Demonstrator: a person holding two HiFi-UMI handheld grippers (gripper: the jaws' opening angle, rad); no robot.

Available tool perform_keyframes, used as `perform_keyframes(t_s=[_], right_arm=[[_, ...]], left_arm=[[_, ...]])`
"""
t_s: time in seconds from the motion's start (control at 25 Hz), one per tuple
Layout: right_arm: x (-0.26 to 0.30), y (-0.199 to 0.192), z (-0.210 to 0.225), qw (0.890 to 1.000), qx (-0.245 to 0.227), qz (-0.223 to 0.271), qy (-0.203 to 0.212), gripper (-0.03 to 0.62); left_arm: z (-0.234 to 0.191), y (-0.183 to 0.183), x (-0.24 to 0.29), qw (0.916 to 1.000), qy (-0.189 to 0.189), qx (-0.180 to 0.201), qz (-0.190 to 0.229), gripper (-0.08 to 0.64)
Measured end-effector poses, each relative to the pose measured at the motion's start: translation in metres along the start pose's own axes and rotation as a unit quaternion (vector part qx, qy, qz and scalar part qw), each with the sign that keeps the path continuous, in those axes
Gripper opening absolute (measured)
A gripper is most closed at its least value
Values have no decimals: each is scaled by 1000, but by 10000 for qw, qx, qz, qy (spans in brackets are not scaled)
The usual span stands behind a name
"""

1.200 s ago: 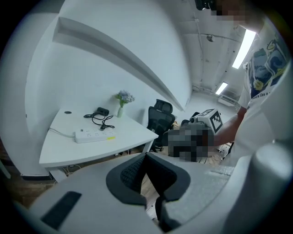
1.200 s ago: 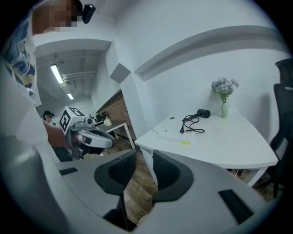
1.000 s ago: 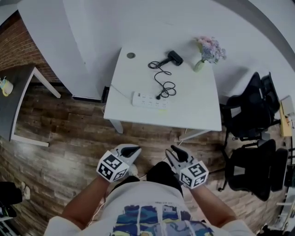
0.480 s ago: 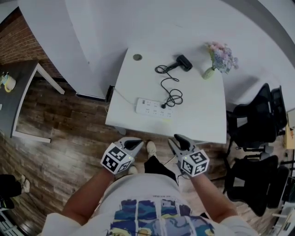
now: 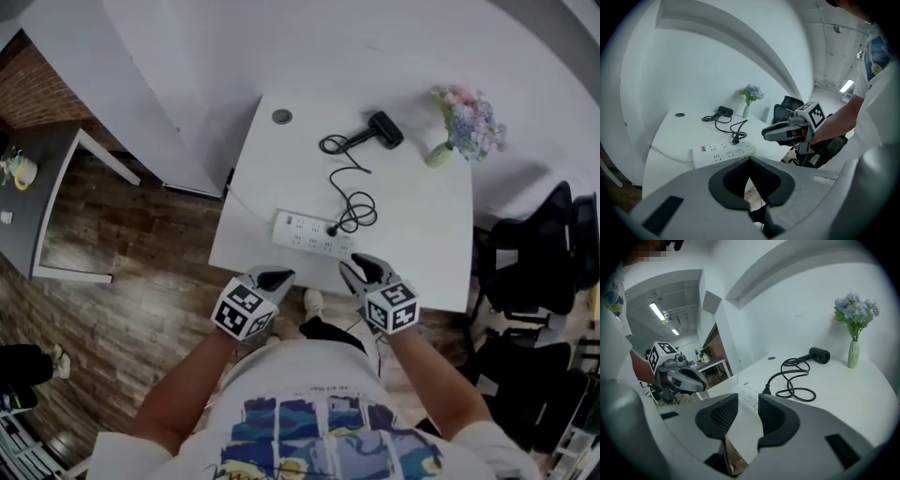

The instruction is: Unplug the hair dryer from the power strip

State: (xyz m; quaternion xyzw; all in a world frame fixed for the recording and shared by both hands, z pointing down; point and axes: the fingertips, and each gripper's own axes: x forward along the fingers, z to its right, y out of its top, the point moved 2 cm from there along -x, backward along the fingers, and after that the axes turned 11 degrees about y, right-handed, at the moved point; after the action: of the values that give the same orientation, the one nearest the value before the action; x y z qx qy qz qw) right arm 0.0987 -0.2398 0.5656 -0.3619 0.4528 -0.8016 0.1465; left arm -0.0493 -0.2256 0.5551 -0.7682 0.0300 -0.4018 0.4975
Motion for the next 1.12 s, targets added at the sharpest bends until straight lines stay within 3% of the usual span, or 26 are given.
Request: perform_keyframes(t_s=[0.4, 1.12], right_arm=[[35, 3, 48, 9990, 115, -227, 355, 137], [78, 9, 69, 9942, -24, -543, 931, 141]], left_arm=[[-17, 3, 58, 9986, 292, 39, -438, 2], [-38, 9, 116, 9948, 638, -120, -788, 2]])
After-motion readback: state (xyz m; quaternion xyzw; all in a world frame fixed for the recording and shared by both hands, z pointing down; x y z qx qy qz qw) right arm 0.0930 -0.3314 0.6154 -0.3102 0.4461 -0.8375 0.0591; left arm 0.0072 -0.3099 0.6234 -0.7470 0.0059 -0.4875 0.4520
